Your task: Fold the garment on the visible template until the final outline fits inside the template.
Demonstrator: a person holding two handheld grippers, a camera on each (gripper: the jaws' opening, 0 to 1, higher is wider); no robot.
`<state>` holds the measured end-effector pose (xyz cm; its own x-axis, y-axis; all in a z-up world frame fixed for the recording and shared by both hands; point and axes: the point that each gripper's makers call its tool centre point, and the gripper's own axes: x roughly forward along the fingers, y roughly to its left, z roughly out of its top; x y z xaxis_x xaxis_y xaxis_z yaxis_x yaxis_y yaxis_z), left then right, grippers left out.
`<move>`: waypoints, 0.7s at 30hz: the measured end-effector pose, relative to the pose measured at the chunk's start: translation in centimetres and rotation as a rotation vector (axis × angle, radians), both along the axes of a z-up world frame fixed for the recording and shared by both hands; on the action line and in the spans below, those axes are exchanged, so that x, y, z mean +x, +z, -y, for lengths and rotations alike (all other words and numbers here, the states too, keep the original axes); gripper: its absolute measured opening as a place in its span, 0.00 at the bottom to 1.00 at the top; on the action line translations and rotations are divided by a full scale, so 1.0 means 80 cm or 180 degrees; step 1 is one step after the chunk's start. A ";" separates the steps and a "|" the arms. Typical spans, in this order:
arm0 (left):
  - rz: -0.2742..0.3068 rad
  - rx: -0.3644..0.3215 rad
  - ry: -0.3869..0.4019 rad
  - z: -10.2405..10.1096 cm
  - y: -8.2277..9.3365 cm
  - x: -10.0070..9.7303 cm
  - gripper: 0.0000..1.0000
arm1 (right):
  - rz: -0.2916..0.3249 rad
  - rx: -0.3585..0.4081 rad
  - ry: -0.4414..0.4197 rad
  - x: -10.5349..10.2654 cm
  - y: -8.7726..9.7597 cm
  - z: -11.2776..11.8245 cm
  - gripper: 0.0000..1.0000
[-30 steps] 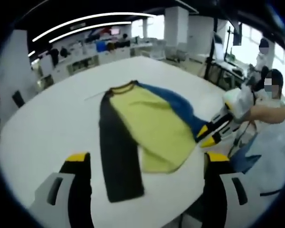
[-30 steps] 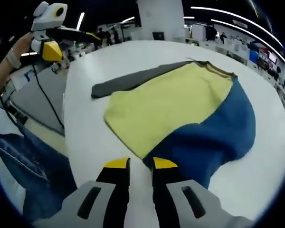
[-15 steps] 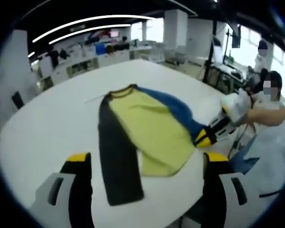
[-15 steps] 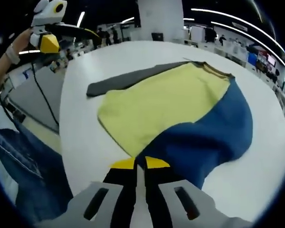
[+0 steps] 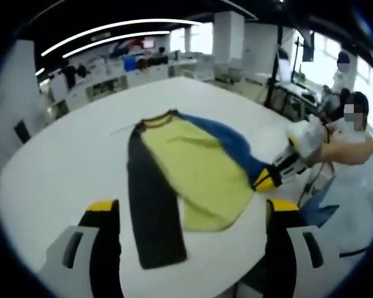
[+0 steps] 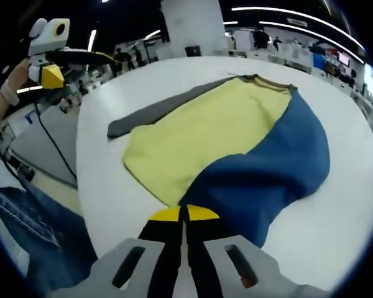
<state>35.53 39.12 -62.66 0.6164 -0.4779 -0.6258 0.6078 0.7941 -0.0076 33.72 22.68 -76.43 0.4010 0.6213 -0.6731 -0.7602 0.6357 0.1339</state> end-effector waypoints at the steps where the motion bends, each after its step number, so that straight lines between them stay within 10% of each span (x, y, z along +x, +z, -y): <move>1: -0.0012 0.0001 -0.0002 0.000 -0.001 -0.001 0.94 | 0.0023 -0.0037 0.0040 -0.001 0.000 0.000 0.02; 21: -0.0042 0.0098 0.0017 -0.008 0.003 -0.003 0.95 | 0.0181 0.0220 -0.0249 0.021 0.066 0.040 0.01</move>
<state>35.28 39.74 -62.39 0.6105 -0.4549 -0.6483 0.6035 0.7973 0.0088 35.37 19.50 -71.14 0.4863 0.6309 -0.6046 -0.7163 0.6841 0.1377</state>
